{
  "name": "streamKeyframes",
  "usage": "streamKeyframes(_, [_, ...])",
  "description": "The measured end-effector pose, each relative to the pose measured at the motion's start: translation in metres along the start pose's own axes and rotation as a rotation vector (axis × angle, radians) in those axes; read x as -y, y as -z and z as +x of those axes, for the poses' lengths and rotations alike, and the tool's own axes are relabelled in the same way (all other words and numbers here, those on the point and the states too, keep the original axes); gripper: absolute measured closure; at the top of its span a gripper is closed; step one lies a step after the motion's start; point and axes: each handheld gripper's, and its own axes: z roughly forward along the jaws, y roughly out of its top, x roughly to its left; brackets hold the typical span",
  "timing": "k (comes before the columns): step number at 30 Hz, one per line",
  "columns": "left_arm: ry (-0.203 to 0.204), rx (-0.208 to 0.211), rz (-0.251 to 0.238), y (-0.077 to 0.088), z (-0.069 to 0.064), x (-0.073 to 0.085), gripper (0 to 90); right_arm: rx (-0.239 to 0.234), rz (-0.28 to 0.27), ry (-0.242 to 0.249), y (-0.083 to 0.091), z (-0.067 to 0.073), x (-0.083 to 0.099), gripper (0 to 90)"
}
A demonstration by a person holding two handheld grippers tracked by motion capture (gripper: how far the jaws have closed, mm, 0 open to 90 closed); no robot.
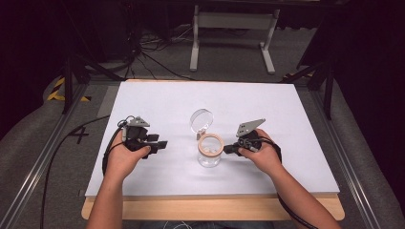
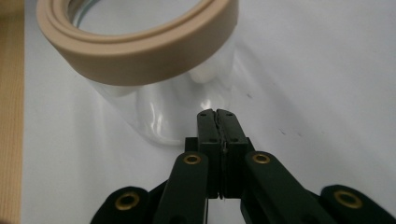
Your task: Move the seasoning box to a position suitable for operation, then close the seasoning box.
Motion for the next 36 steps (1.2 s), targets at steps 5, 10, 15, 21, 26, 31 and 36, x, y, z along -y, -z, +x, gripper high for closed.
streamKeyframes(5, [0.003, 0.008, -0.005, -0.002, 0.001, 0.0, 54.8, -0.016, 0.028, 0.008, -0.004, 0.004, 0.001, 90.0])
streamKeyframes(10, [0.002, 0.031, -0.014, -0.005, 0.002, -0.003, 56.9, -0.064, 0.043, 0.02, -0.006, 0.01, 0.001, 90.0])
streamKeyframes(15, [-0.012, 0.037, -0.013, -0.008, 0.002, -0.007, 57.8, -0.102, 0.036, 0.039, -0.007, 0.019, 0.001, 90.0])
streamKeyframes(21, [-0.016, 0.058, -0.027, -0.013, 0.001, -0.011, 59.5, -0.089, 0.033, 0.045, 0.002, 0.021, 0.001, 90.0])
streamKeyframes(26, [-0.027, 0.066, -0.033, -0.014, -0.001, -0.017, 65.5, -0.061, -0.017, 0.013, 0.022, 0.017, 0.001, 90.0])
streamKeyframes(31, [-0.036, 0.092, -0.047, -0.016, -0.001, -0.029, 83.8, -0.058, -0.087, -0.003, 0.037, 0.021, -0.008, 90.0])
streamKeyframes(36, [-0.04, 0.108, -0.088, -0.022, -0.002, -0.046, 89.8, -0.062, -0.165, -0.012, 0.043, 0.027, -0.023, 90.0])
